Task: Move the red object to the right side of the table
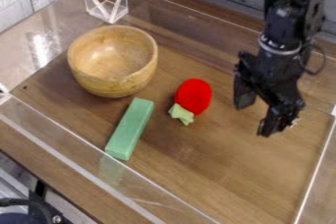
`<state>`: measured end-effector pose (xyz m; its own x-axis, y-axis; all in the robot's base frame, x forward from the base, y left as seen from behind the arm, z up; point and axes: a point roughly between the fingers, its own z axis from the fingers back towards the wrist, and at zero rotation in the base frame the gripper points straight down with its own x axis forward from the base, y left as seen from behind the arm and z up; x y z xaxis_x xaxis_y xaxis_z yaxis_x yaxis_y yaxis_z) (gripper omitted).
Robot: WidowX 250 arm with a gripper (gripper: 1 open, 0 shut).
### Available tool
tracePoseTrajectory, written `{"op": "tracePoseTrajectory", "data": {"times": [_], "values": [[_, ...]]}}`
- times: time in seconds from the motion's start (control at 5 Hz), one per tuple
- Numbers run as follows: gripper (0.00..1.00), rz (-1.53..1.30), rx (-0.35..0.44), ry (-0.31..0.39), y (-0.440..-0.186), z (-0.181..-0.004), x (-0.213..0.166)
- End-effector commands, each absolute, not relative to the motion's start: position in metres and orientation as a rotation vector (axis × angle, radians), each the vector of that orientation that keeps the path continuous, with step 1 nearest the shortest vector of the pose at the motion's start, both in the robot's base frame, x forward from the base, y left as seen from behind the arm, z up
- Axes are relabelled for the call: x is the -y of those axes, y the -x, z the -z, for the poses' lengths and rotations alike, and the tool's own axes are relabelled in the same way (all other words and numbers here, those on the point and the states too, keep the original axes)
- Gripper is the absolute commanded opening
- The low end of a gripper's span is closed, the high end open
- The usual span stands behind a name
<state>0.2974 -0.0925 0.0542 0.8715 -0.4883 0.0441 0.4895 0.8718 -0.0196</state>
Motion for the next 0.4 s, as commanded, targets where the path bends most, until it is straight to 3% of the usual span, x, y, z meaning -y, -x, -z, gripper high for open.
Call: {"op": "tracePoseTrajectory", "data": {"times": [0.0,0.2], "values": [[1.0,0.577,0.105,0.023,-0.3048,-0.0726,0.0851],[1.0,0.633,0.126,0.027,-0.3049,-0.0774,0.082]]}}
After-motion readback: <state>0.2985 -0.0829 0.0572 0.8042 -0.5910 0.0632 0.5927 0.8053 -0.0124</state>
